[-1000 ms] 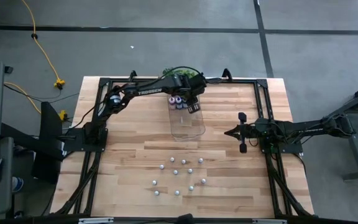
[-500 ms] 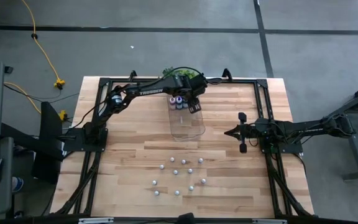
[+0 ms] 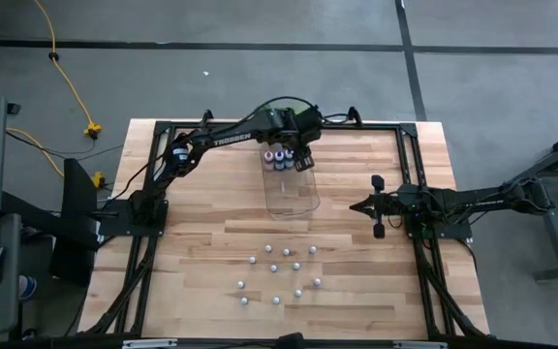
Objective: Pick & Place food coloring
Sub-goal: Put the small brown food coloring bottle into the transparent bin
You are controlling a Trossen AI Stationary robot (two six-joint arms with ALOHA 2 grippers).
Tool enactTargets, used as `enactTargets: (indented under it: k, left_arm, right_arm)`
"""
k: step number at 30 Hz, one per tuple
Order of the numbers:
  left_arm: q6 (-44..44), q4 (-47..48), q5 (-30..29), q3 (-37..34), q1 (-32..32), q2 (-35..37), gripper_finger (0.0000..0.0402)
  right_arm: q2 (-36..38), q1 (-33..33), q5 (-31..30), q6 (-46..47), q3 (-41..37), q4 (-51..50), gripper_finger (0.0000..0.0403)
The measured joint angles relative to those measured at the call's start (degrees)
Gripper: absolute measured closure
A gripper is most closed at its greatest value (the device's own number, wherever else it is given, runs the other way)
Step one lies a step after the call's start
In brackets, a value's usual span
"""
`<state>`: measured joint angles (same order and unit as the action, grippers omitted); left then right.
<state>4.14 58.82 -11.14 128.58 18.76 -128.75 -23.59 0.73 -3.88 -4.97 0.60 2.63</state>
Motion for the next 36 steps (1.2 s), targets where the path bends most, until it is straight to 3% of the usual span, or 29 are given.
enactTargets:
  k: [6,19,31,36]
  left_arm:
    - [0.13,5.92,0.02,6.45,-0.52,0.23,0.0239]
    - [0.0,16.86,6.74,6.24,-4.8,8.45,0.0239]
    - [-0.05,30.86,9.1,6.2,-16.74,13.97,0.0239]
    - [-1.92,31.3,9.29,5.47,-22.94,15.63,0.0239]
  right_arm:
    - [-0.02,-0.02,0.0,0.0,-0.02,-0.02,0.0402]
    - [-0.02,-0.01,0.0,0.0,-0.01,0.03,0.0402]
    - [0.0,0.0,0.0,0.0,-0.02,0.07,0.0402]
    - [-0.01,-0.01,0.0,0.0,0.0,0.02,0.0402]
